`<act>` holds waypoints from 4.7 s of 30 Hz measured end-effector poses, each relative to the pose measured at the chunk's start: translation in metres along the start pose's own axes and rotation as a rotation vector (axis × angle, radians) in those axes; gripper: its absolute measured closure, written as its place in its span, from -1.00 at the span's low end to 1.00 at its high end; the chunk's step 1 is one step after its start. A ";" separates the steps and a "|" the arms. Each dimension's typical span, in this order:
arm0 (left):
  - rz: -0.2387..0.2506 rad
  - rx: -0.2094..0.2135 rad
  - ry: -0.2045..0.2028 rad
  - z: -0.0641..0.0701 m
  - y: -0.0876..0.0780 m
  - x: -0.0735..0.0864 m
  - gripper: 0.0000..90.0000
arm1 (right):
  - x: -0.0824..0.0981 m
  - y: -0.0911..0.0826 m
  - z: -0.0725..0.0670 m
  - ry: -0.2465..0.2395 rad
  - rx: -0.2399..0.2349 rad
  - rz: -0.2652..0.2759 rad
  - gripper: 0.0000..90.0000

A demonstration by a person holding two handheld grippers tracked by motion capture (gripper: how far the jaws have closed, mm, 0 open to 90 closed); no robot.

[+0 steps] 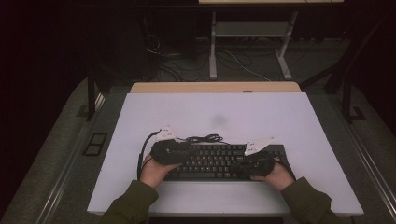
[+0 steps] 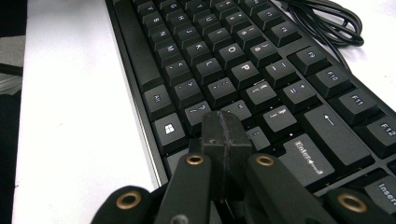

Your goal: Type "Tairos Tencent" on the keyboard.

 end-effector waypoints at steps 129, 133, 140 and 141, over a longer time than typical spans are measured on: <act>0.009 -0.015 0.027 -0.002 -0.033 0.036 -0.37 | -0.060 0.007 0.008 0.079 0.017 0.241 -0.47; -0.007 -0.024 0.047 -0.003 -0.032 0.039 -0.25 | -0.066 0.013 0.009 0.072 0.018 0.240 -0.46; -0.018 -0.028 0.054 -0.003 -0.030 0.042 0.10 | -0.070 0.019 0.009 0.071 0.024 0.249 -0.47; -0.020 -0.035 0.057 -0.004 -0.029 0.042 0.14 | -0.069 0.019 0.009 0.071 0.025 0.247 -0.47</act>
Point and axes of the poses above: each handheld gripper's, and its own axes: y roughly forward along the jaws, x roughly out of its underside, z roughly to its right, the point moved 9 cm from there along y, roughly forward along the jaws, and after that the axes turned 3 degrees about -y, right-handed, at the moved point
